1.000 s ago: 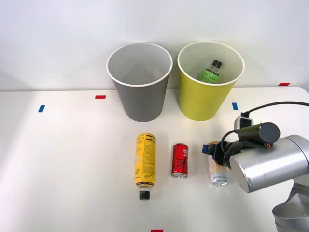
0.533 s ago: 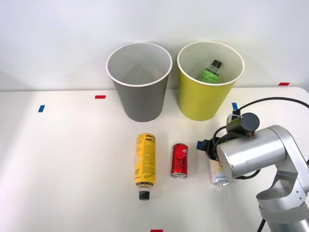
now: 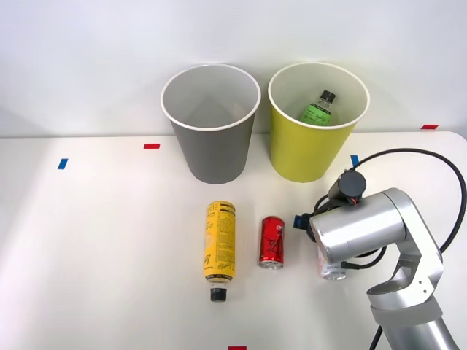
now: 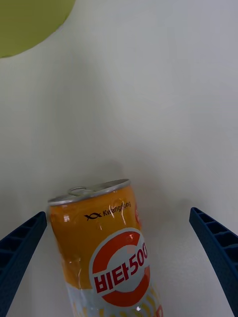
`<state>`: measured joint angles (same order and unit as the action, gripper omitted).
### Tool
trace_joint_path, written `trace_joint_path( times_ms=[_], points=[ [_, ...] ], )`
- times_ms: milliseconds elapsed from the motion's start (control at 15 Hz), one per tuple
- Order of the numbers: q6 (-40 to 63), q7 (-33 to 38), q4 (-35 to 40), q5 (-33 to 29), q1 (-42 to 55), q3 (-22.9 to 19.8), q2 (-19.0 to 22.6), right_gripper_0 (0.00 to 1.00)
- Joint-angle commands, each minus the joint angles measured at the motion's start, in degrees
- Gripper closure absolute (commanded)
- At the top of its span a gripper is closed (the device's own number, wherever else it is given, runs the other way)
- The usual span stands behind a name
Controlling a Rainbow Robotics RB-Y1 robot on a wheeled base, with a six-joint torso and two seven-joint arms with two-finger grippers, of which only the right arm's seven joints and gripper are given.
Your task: Put cans in the gray bin, plastic bottles in the light green bin
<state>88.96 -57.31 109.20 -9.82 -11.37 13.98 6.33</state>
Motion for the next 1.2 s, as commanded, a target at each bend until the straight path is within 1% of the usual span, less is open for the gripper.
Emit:
trace_joint_path(
  times_ms=[67, 267, 400, 467, 533, 600, 1000, 1200],
  points=[
    [-0.3, 0.0, -1.4, -2.0, 0.0, 0.1, -1.4, 0.00],
    [-2.4, 0.0, -4.0, -4.6, -0.1, 0.4, -2.9, 0.00],
    [-2.5, 0.0, -4.3, -5.6, -0.4, 0.4, -3.7, 0.00],
    [-2.5, -0.4, -4.3, -5.6, -0.4, 0.4, -3.9, 0.21],
    [-2.5, -0.4, -4.3, -5.6, -0.4, 0.5, -3.9, 0.77],
    [-2.5, -0.5, -4.3, -6.1, -0.4, 0.7, -3.8, 1.00],
    [-2.5, -1.0, -4.3, -7.6, -0.4, 1.7, -4.0, 1.00],
    [-2.5, -2.4, -2.5, -7.7, -0.5, 2.3, -4.0, 1.00]
  ],
)
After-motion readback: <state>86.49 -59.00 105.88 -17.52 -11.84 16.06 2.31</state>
